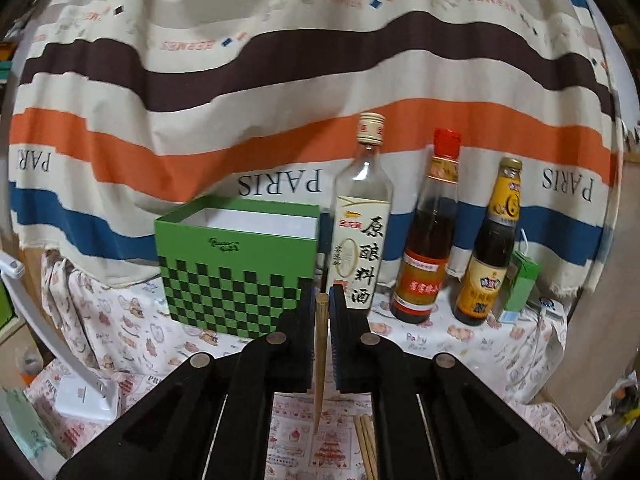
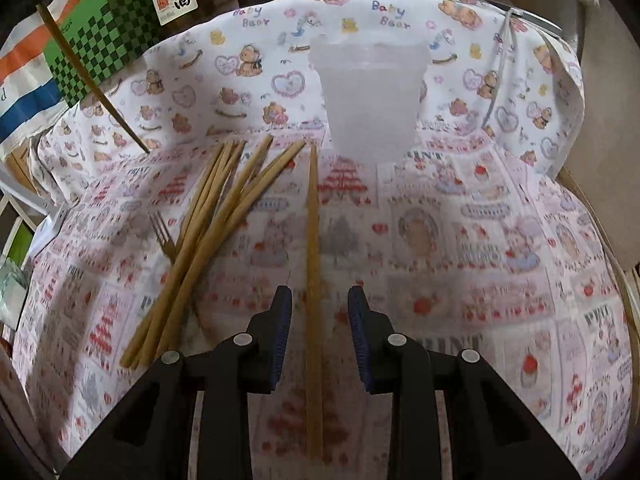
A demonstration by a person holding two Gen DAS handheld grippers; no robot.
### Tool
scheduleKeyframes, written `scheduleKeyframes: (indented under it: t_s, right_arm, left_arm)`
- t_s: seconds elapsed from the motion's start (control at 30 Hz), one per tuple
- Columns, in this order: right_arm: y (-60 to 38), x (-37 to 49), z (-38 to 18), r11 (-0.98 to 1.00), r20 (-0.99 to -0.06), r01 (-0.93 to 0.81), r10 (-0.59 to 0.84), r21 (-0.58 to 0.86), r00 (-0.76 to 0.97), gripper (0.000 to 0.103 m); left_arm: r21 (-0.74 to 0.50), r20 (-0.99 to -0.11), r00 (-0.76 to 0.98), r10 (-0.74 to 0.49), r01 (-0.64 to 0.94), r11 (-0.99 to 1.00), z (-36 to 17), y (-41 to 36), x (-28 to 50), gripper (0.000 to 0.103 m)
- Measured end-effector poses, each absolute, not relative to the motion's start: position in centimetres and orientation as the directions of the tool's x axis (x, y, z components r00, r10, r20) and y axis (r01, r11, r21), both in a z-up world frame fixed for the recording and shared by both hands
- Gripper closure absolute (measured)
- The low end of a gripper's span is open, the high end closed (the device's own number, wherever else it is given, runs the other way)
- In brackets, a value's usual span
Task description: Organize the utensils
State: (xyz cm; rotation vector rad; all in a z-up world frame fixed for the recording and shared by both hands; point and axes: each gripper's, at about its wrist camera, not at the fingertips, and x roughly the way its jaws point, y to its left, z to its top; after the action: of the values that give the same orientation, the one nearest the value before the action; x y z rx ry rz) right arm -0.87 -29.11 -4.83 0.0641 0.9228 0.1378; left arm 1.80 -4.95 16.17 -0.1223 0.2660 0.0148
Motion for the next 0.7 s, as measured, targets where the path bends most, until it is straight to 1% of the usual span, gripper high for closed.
scheduleKeyframes:
  t_s: [0.07, 0.13, 0.23, 0.3, 0.33, 0.4, 0.43, 0.53, 0.7]
  right_arm:
    - [-28.9, -1.3, -5.0, 0.990, -0.791, -0.098, 0.138, 0.099, 0.597, 0.072]
    - [-28.3, -1.7, -5.2, 0.994, -0.782, -0.096, 0.095, 0.045, 0.616, 0.072]
    - [-27.7, -2.1, -5.4, 0.995, -0.772, -0.096, 0.062, 0.001, 0.633, 0.072]
    - [-27.5, -2.2, -5.5, 0.996, -0.761, -0.092, 0.045, -0.020, 0.648, 0.090]
    - [-27.7, -2.2, -5.4, 0.996, -0.760, -0.086, 0.044, -0.015, 0.649, 0.095]
    - [-27.7, -2.1, -4.5, 0.995, -0.748, -0.103, 0.071, 0.004, 0.660, 0.095]
    - [-27.7, -2.1, -3.9, 0.995, -0.733, -0.104, 0.070, -0.001, 0.677, 0.095]
    - [-27.4, -3.1, 0.1, 0.995, -0.616, -0.097, 0.053, -0.038, 0.786, 0.095]
    - [-28.4, -3.1, 5.6, 0.995, -0.493, -0.094, 0.089, 0.013, 0.865, 0.095]
  left_arm:
    - [-0.117, -0.273, 0.962, -0.011, -0.022, 0.993, 16.1, -4.9, 2.0, 0.097]
    - [-0.125, -0.273, 0.962, 0.001, -0.036, 0.992, 15.8, -4.7, 1.9, 0.097]
    - [-0.124, -0.270, 0.963, 0.014, -0.049, 0.991, 15.8, -4.3, 1.7, 0.097]
    - [-0.125, -0.264, 0.964, 0.028, -0.063, 0.990, 16.0, -4.0, 1.5, 0.097]
    - [-0.125, -0.260, 0.965, 0.033, -0.067, 0.990, 16.2, -3.8, 1.4, 0.097]
    - [-0.124, -0.255, 0.966, 0.046, -0.079, 0.989, 16.4, -3.4, 1.2, 0.097]
    - [-0.128, -0.251, 0.967, 0.049, -0.083, 0.988, 16.5, -3.2, 1.1, 0.097]
    - [-0.151, -0.239, 0.971, 0.025, -0.063, 0.986, 16.8, -2.6, 0.7, 0.097]
    - [-0.163, -0.226, 0.974, -0.005, -0.033, 0.986, 17.3, -2.2, 0.4, 0.097]
